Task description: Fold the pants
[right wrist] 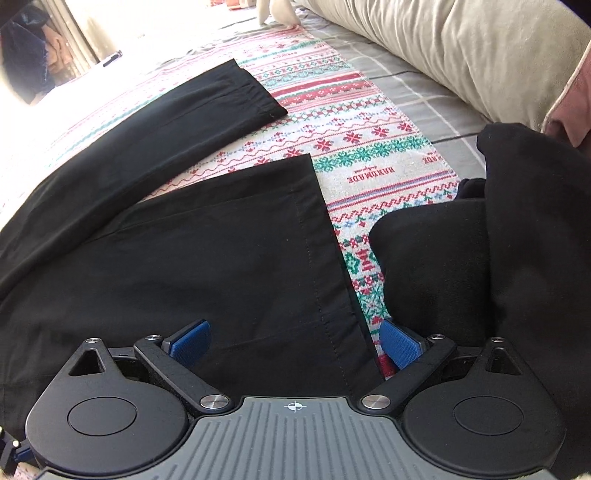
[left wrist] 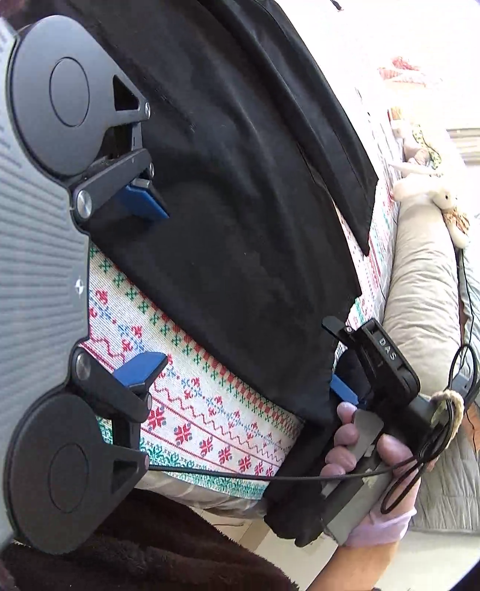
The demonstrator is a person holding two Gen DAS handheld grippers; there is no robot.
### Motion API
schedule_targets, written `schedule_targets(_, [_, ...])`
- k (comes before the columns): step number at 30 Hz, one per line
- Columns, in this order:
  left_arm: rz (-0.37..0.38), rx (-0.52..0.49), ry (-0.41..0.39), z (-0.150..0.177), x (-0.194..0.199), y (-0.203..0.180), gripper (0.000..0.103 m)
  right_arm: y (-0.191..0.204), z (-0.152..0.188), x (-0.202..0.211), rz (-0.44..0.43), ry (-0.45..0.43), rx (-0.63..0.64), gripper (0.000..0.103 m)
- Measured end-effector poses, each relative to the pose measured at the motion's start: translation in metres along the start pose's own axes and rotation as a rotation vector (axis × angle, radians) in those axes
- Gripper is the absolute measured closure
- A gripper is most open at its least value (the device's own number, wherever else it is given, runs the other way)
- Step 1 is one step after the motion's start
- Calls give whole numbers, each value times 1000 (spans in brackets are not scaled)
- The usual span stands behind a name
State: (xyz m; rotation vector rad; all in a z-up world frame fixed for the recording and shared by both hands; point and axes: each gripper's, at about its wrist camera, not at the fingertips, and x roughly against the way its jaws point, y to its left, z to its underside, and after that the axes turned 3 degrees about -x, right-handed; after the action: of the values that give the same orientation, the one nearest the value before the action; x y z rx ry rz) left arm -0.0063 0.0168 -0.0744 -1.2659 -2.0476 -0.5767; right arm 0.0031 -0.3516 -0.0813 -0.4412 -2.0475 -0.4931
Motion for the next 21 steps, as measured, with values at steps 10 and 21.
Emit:
schedule_targets(10, [11,-24,-5,-19,-14,-15,33,22,7,-1,99,-40,117,28])
schedule_targets(21, [-24,-8,-20,-32,-32,-30,86,26,5,8,51,-77,73,98])
